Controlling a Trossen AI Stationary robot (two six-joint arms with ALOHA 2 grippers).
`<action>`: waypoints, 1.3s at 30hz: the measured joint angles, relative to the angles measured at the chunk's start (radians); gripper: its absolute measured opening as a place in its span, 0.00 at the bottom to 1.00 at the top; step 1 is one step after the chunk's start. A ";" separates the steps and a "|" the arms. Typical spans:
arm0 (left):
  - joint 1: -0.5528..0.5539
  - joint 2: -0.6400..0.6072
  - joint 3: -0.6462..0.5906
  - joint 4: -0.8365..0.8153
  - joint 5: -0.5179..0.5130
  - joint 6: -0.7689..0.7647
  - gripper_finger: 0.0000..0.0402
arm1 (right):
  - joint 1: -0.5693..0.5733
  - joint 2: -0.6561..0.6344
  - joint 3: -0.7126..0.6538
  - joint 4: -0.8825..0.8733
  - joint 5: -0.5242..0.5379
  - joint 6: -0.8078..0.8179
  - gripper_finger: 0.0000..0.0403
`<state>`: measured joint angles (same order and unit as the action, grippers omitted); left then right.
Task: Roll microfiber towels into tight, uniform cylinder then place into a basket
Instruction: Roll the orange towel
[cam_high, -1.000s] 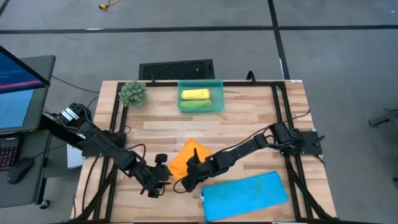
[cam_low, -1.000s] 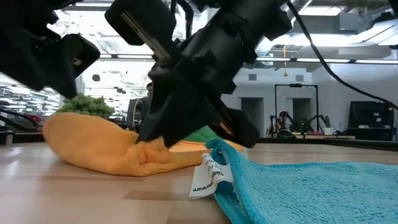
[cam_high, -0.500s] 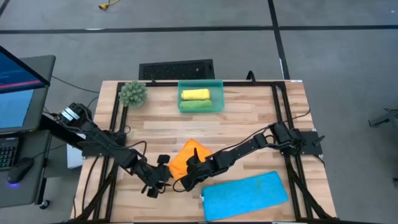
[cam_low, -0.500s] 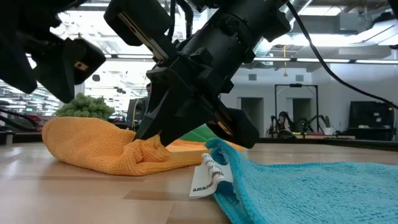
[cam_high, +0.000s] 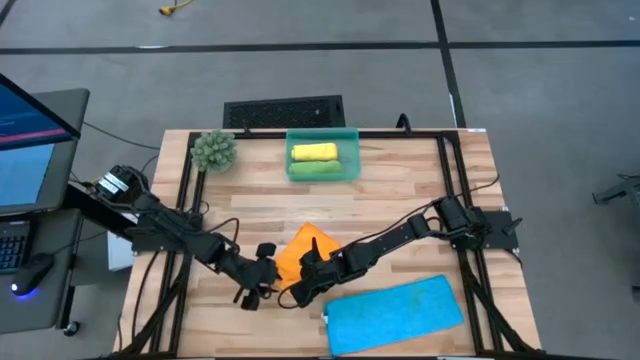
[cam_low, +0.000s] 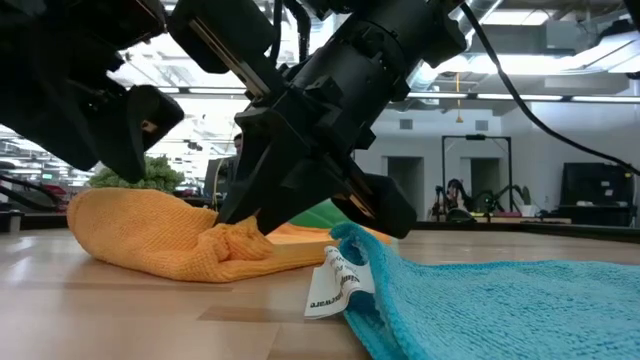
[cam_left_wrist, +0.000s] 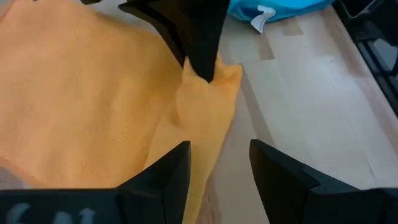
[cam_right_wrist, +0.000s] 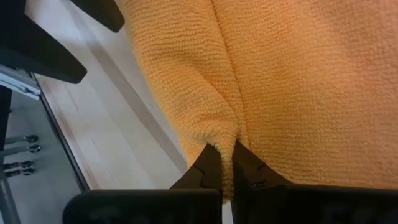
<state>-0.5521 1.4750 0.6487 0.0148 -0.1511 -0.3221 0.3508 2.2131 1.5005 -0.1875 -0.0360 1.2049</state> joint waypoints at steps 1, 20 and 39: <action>0.004 0.000 0.000 0.002 0.009 0.001 0.39 | 0.000 0.000 0.000 0.001 0.000 0.000 0.04; 0.004 0.121 0.014 0.090 -0.101 -0.021 0.39 | 0.000 -0.001 0.000 -0.003 -0.015 -0.007 0.05; 0.138 0.131 0.014 0.064 0.021 -0.029 0.39 | -0.001 -0.002 0.000 -0.002 -0.035 -0.076 0.40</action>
<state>-0.4146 1.6058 0.6628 0.0784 -0.1298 -0.3515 0.3494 2.2112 1.5007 -0.1899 -0.0713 1.1284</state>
